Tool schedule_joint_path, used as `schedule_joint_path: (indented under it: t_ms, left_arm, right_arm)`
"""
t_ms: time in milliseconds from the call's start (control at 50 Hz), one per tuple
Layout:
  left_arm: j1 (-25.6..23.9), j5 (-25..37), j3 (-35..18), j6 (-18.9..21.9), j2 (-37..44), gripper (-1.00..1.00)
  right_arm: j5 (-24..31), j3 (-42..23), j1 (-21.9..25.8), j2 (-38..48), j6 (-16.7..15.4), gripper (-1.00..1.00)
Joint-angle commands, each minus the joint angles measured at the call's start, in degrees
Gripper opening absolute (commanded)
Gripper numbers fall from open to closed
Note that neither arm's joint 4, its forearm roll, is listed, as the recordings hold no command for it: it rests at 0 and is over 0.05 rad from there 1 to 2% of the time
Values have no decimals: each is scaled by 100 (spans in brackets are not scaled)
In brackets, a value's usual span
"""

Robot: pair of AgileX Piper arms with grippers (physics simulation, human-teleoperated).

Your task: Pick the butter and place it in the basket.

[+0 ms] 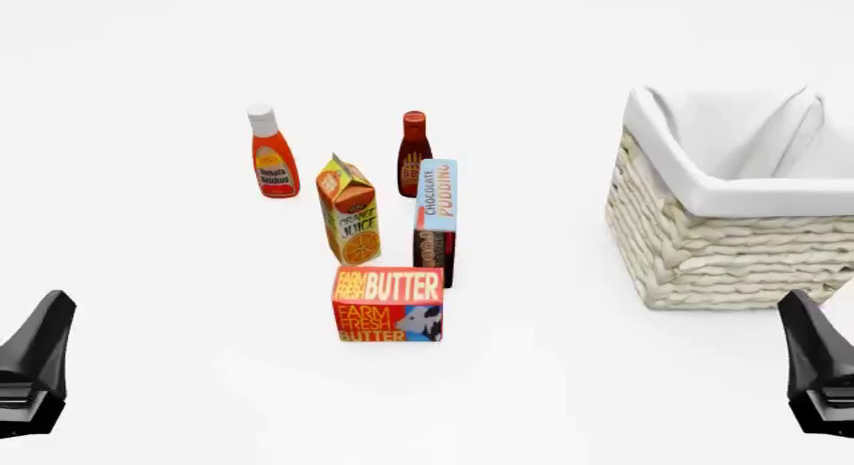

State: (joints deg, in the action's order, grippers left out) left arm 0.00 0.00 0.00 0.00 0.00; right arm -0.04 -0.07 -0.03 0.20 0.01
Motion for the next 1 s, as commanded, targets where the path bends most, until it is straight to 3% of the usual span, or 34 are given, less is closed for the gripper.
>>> schedule_joint_path:
  t_ms: [20,520,740,800,880,1000]
  left_arm:
    - [0,0,0,0,0,100]
    - [0,0,0,0,0,100]
    - [0,0,0,0,0,100]
    - [0,0,0,0,0,100]
    - [0,0,0,0,0,100]
    - [0,0,0,0,0,100]
  right_arm:
    - [14,-14,4,29,-1,100]
    - [221,-261,285,3,-104,100]
    - [942,-1029,724,7,-104,100]
    - [1224,-1399,897,140,-260,100]
    - [1369,-1649,947,232,-234,100]
    - [1656,-2390,1217,761,-526,100]
